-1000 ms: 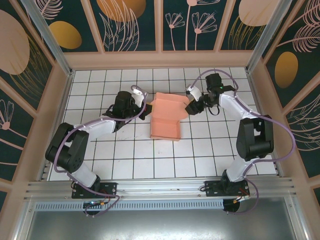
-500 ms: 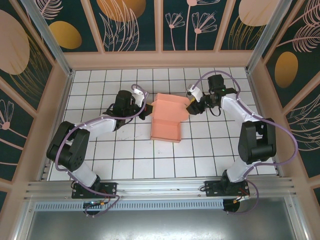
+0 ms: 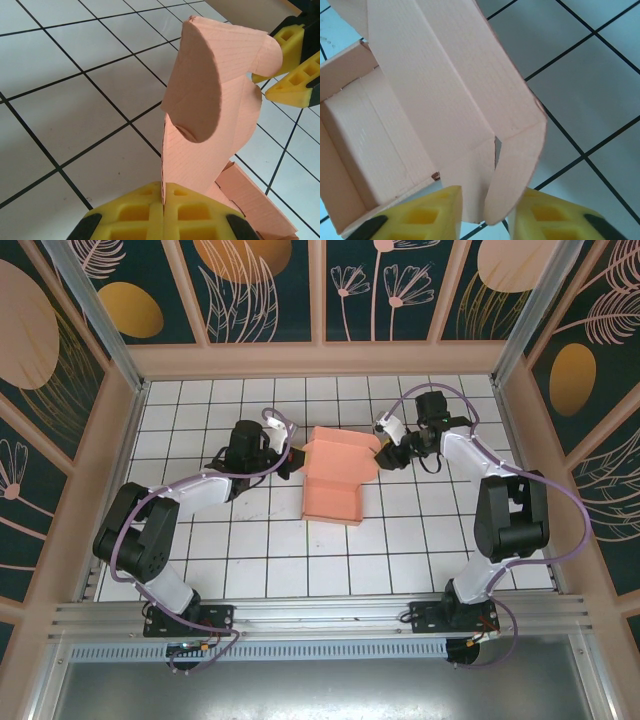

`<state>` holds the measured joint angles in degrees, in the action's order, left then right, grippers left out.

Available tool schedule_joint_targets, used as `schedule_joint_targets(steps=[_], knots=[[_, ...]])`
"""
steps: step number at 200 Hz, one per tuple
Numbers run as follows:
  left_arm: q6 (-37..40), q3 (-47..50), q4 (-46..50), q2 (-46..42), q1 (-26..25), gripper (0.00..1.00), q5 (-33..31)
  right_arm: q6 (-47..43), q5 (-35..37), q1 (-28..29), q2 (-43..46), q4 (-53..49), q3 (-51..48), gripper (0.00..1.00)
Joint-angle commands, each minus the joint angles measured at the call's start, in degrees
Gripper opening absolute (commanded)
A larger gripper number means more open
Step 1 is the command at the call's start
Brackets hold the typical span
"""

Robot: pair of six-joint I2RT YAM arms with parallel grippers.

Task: Fold the paper box

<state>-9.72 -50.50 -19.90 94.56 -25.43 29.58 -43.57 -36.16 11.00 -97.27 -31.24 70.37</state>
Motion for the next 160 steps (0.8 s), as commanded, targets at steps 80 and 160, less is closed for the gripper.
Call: schedule_joint_targets(steps=[80,160], knots=[[0.05,-1.27,-0.79,-0.35,0.38,0.0,1.9,-0.63,-4.18,-0.23,-3.57,-3.36,2.31,0.25],[0.94,-1.01,-1.34,-0.48,0.4,0.0,2.96,-0.24,-4.57,-0.09,-2.71,-4.62,3.4,0.22]])
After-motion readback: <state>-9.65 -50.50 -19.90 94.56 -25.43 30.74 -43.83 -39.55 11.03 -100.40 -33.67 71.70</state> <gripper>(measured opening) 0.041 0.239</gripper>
